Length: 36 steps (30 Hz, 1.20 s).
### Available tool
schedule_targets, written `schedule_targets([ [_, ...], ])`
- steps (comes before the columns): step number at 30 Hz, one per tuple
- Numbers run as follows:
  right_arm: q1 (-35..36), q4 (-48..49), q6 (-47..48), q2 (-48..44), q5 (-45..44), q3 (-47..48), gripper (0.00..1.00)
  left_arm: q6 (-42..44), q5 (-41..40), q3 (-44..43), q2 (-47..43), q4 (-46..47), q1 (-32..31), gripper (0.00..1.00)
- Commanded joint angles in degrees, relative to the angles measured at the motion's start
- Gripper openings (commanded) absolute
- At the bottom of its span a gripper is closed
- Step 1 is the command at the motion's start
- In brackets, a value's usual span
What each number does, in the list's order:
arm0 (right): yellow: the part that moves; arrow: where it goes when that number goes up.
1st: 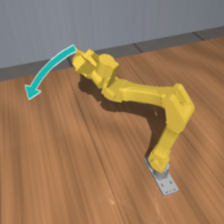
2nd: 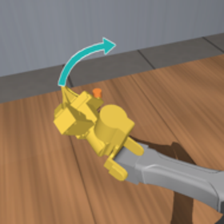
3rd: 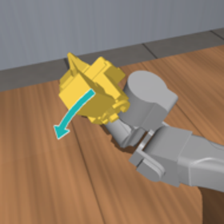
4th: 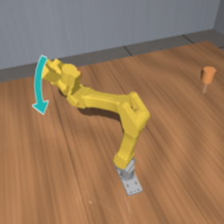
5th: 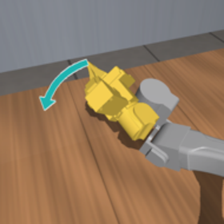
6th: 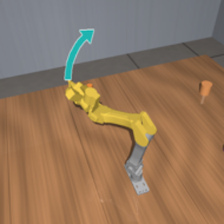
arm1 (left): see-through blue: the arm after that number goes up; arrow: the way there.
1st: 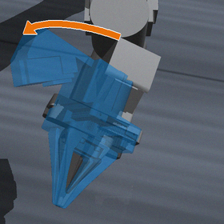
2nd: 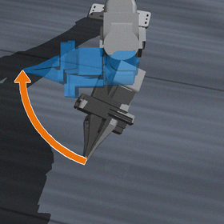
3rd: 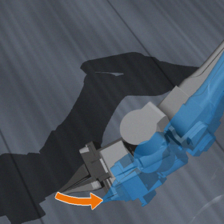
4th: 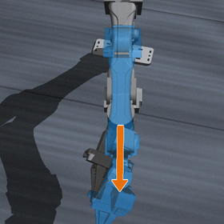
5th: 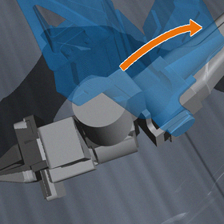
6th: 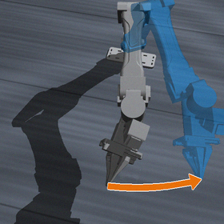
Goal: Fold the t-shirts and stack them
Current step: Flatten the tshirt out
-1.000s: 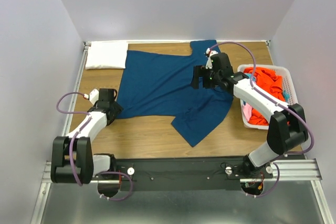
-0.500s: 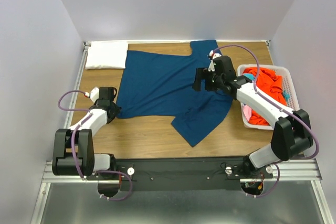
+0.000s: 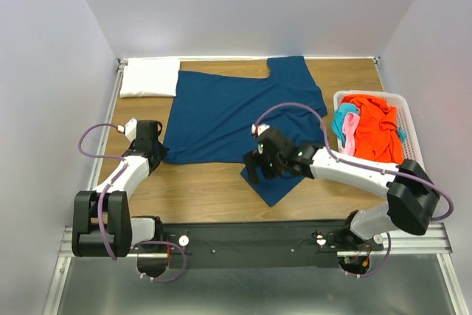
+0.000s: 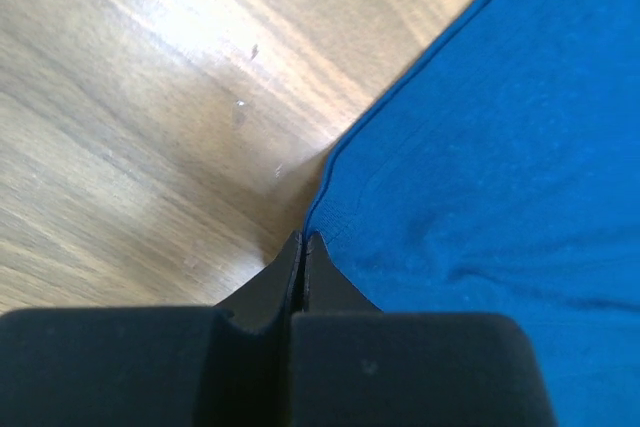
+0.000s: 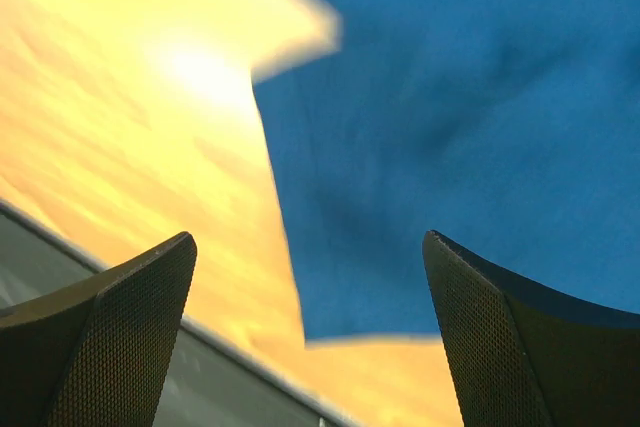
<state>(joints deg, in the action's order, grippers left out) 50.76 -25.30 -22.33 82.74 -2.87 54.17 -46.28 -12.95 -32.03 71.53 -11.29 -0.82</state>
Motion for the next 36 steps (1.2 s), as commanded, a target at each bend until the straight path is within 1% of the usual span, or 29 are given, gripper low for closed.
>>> schedule_targets([
  [1, 3.55, -5.2, -7.72, -1.88, -3.9, -5.82, 1.0, 1.19, -0.41, -0.23, -1.57, 1.71, 0.29, 0.0],
  [4, 7.06, -5.29, -11.15, -1.27, -3.28, -8.11, 1.0, 1.37, -0.5, -0.31, -1.13, 1.8, 0.38, 0.0],
  [7, 7.77, -5.29, -11.42, 0.58, -3.36, -8.47, 0.98, 1.46, -0.41, -0.4, -0.51, 2.06, 0.38, 0.0],
  [10, 7.95, -5.29, -11.16, 2.33, -3.72, -7.68, 0.89, 1.9, -0.15, -0.31, 0.02, 2.33, 0.29, 0.0],
  [12, 8.12, -5.29, -10.81, 3.39, -3.28, -6.98, 0.85, 1.98, -0.06, -0.22, 0.28, 2.33, 0.38, 0.0],
  [15, 8.74, -5.55, -10.72, 4.27, -3.19, -6.62, 0.77, 1.9, -0.32, -0.05, 0.1, 2.41, 0.29, 0.0],
  [18, 9.27, -6.43, -11.16, 5.06, -3.36, -7.15, 0.72, 1.81, -0.23, 0.13, -0.16, 2.41, 0.38, 0.0],
  [20, 9.44, -7.65, -12.12, 5.67, -4.24, -7.41, 0.65, 1.81, -0.32, 0.13, -0.25, 2.32, 0.29, 0.0],
  [22, 9.53, -9.32, -13.17, 6.2, -6.69, -7.41, 0.53, 1.63, -0.67, 0.13, -0.33, 2.06, 0.29, 0.0],
  [23, 9.79, -10.98, -14.66, 6.38, -7.49, -7.5, 0.42, 1.46, -1.11, 0.04, -0.25, 1.89, 0.29, 0.0],
  [24, 9.79, -11.78, -15.37, 6.38, -7.84, -7.68, 0.38, 1.2, -1.37, 0.04, -0.33, 1.71, 0.29, 0.0],
  [25, 9.79, -12.66, -17.03, 6.29, -8.28, -8.37, 0.27, 1.19, -1.81, -0.05, -0.34, 1.45, 0.29, 0.0],
  [28, 10.06, -16.52, -19.85, 4.54, -8.29, -10.05, 0.02, 0.67, -2.25, -0.14, -0.42, 0.92, 0.29, 0.0],
  [32, 10.94, -23.9, -25.21, -1.78, -6.36, -13.99, 0.01, -0.47, -3.57, 0.3, -1.3, -0.31, 0.29, 0.0],
  [33, 11.02, -24.7, -25.66, -5.53, -4.44, -14.88, 0.01, -1.0, -3.92, 0.65, -1.91, -0.75, 0.29, 0.0],
  [36, 11.02, -26.99, -28.55, -10.48, -1.62, -17.25, 0.01, -1.79, -4.63, 1.09, -2.97, -1.72, 0.38, 0.0],
])
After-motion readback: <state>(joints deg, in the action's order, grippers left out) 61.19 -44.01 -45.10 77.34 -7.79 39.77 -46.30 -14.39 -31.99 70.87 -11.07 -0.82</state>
